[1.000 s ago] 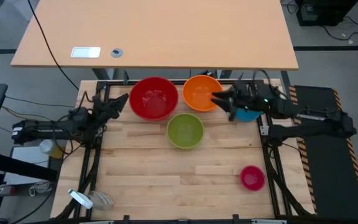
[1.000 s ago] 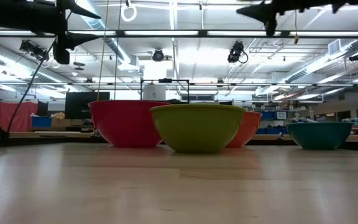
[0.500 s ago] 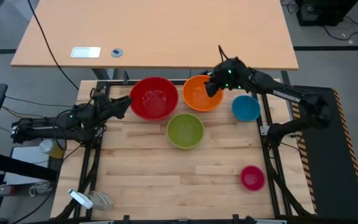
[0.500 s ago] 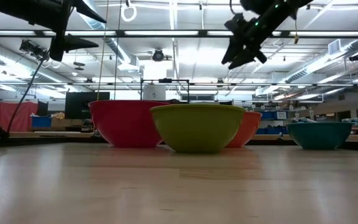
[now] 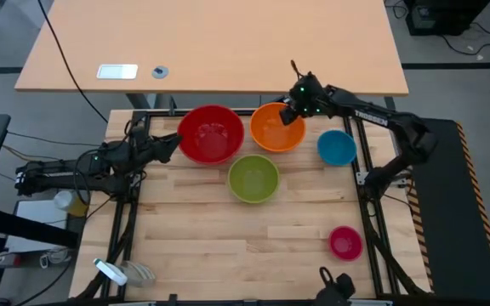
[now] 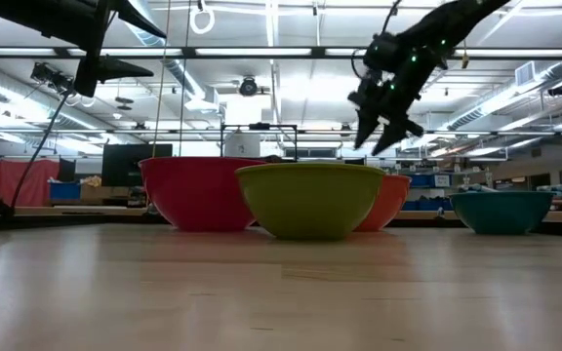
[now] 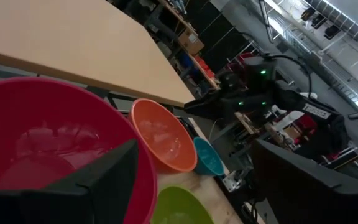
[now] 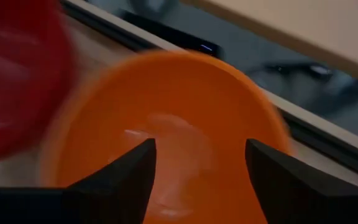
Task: Nest bowls inside each other
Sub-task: Stack the orange bowl on top of the red bowl
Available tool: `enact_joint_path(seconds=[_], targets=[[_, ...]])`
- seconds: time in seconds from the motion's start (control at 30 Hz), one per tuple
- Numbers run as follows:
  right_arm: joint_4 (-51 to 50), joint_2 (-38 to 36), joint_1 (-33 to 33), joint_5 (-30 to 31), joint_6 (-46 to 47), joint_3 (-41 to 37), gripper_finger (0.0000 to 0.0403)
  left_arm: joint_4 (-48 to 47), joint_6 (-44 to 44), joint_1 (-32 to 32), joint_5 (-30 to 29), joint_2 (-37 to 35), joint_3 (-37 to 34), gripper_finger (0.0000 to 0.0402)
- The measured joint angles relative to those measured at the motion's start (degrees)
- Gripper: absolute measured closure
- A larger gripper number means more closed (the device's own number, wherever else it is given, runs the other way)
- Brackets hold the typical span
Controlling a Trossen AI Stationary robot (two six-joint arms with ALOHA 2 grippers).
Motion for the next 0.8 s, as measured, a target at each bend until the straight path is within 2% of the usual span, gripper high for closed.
enact_joint_path(seconds=[0.1, 0.3, 0.6, 0.8], targets=[[-2.43, 1.68, -0.53, 5.41, -1.17, 0.00, 0.0158, -0.02, -0.02, 0.00, 0.02, 0.00, 0.00, 0.0088], [-6.72, 4.77, -3.79, 7.33, -2.67, 0.00, 0.0167, -0.02, 0.02, 0.00, 0.04, 0.02, 0.00, 0.0088], [-8.63, 8.24, -6.55, 3.16, -5.37, 0.00, 0.0172, -0.03, 0.02, 0.00, 0.04, 0.04, 0.00, 0.0088], [-9.16, 11.02, -6.80, -0.83, -4.68, 0.00, 0.0202, -0.02, 0.02, 0.00, 0.07, 0.09, 0.00, 0.0088]])
